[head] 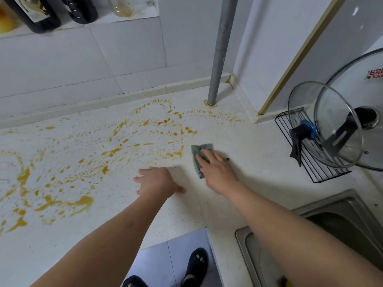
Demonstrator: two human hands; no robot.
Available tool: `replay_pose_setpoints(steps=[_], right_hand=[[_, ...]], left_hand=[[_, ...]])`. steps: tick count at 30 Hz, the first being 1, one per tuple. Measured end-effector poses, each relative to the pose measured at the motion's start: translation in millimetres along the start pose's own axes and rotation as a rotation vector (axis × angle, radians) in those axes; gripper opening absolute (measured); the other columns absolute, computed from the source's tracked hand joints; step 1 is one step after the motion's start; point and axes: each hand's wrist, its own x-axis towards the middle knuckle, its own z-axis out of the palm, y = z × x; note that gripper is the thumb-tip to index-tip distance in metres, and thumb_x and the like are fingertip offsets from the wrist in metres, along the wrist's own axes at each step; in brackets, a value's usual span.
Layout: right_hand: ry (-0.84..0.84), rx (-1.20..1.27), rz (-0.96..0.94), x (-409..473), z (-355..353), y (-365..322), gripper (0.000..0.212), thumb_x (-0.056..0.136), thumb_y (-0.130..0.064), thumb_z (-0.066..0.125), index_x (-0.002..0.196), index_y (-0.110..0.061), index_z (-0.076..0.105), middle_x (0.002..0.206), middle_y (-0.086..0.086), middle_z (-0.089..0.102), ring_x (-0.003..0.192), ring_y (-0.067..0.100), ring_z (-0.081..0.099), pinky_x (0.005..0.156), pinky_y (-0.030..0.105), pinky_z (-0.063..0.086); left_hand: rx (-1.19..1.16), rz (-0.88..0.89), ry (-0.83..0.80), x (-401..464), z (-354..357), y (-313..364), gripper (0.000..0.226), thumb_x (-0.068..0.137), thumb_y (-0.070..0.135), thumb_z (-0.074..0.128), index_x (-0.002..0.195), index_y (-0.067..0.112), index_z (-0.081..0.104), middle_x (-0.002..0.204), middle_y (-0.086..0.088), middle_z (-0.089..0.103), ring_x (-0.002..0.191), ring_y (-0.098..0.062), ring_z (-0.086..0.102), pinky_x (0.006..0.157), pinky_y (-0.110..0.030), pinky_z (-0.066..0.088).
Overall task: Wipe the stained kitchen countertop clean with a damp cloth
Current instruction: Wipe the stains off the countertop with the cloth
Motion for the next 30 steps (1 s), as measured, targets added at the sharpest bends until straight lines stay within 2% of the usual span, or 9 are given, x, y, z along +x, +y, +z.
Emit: replay_pose_setpoints(steps=[4, 8, 10, 14, 17, 19, 22, 26, 30], right_hand=[[0.064, -0.087, 0.309, -1, -22, 71, 0.068, 0.100, -0.030, 0.051, 0.161, -0.018, 0.023, 0.167, 0.007, 0.017, 0.150, 0.035, 0.023, 0.122, 0.047, 0.025], [-0.043, -0.032, 0.578, 18, -40, 101, 0.071, 0.101, -0.035, 0.045, 0.163, -0.021, 0.012, 0.170, 0.008, 0.002, 0.155, 0.033, 0.007, 0.126, 0.046, 0.015], [-0.051, -0.022, 0.566, 30, -38, 86, 0.073, 0.101, -0.035, 0.045, 0.163, -0.020, 0.009, 0.170, 0.010, -0.001, 0.155, 0.034, 0.003, 0.127, 0.046, 0.010], [-0.058, -0.045, 0.256, 31, -15, 7, 0.083, 0.094, -0.033, 0.052, 0.163, -0.019, 0.009, 0.170, 0.012, 0.000, 0.156, 0.035, 0.001, 0.127, 0.049, 0.011], [-0.117, 0.027, 0.069, 14, 6, -43, 0.079, 0.095, -0.027, 0.048, 0.163, -0.024, 0.009, 0.171, 0.003, -0.006, 0.156, 0.027, -0.009, 0.127, 0.048, 0.003], [-0.132, 0.031, 0.020, 3, 10, -40, 0.072, 0.099, -0.028, 0.044, 0.163, -0.027, 0.010, 0.171, -0.001, -0.006, 0.156, 0.022, -0.011, 0.127, 0.046, -0.001], [-0.077, -0.007, 0.107, -7, 1, 0, 0.069, 0.101, -0.030, 0.042, 0.163, -0.028, 0.013, 0.172, -0.002, -0.003, 0.157, 0.021, -0.005, 0.127, 0.046, 0.004], [-0.052, -0.063, 0.332, -18, -23, 76, 0.077, 0.097, -0.032, 0.050, 0.163, -0.024, 0.012, 0.171, 0.004, -0.001, 0.156, 0.028, 0.003, 0.126, 0.046, 0.012], [-0.051, -0.002, 0.630, -53, -34, 123, 0.087, 0.095, -0.033, 0.058, 0.163, -0.024, 0.005, 0.170, 0.005, -0.005, 0.155, 0.034, 0.002, 0.126, 0.049, 0.012]], left_hand=[[-0.012, -0.004, -0.001, 0, 0, 0, 0.140, 0.060, 0.066, 0.091, 0.156, -0.009, 0.021, 0.164, -0.037, -0.003, 0.148, -0.062, 0.010, 0.109, -0.069, 0.039], [-0.035, -0.008, 0.010, 2, 1, -1, 0.145, 0.058, 0.064, 0.093, 0.157, -0.009, 0.016, 0.165, -0.036, -0.004, 0.149, -0.061, 0.009, 0.109, -0.072, 0.038], [-0.042, -0.012, 0.012, 3, 2, 0, 0.146, 0.057, 0.063, 0.093, 0.158, -0.009, 0.015, 0.165, -0.036, -0.005, 0.149, -0.061, 0.009, 0.108, -0.073, 0.037], [-0.026, -0.015, 0.012, 7, 4, -1, 0.146, 0.057, 0.064, 0.093, 0.158, -0.008, 0.017, 0.165, -0.037, -0.004, 0.148, -0.062, 0.010, 0.108, -0.072, 0.038], [0.025, 0.001, 0.024, 11, 7, -1, 0.139, 0.060, 0.068, 0.089, 0.157, -0.007, 0.023, 0.163, -0.040, 0.002, 0.149, -0.061, 0.010, 0.114, -0.069, 0.033], [0.060, 0.013, 0.031, 15, 9, -1, 0.135, 0.060, 0.071, 0.087, 0.153, -0.009, 0.031, 0.162, -0.040, 0.011, 0.151, -0.058, 0.011, 0.115, -0.070, 0.028], [0.049, -0.013, 0.039, 20, 12, -3, 0.145, 0.055, 0.073, 0.088, 0.155, -0.010, 0.024, 0.164, -0.038, 0.008, 0.152, -0.055, 0.011, 0.116, -0.069, 0.025], [0.049, -0.026, 0.077, 21, 15, -1, 0.151, 0.050, 0.075, 0.088, 0.159, -0.003, 0.019, 0.164, -0.038, 0.005, 0.147, -0.061, 0.018, 0.110, -0.067, 0.038], [0.026, -0.030, 0.087, 21, 18, -4, 0.158, 0.048, 0.077, 0.088, 0.160, -0.004, 0.011, 0.165, -0.036, 0.003, 0.147, -0.062, 0.016, 0.108, -0.068, 0.040]])
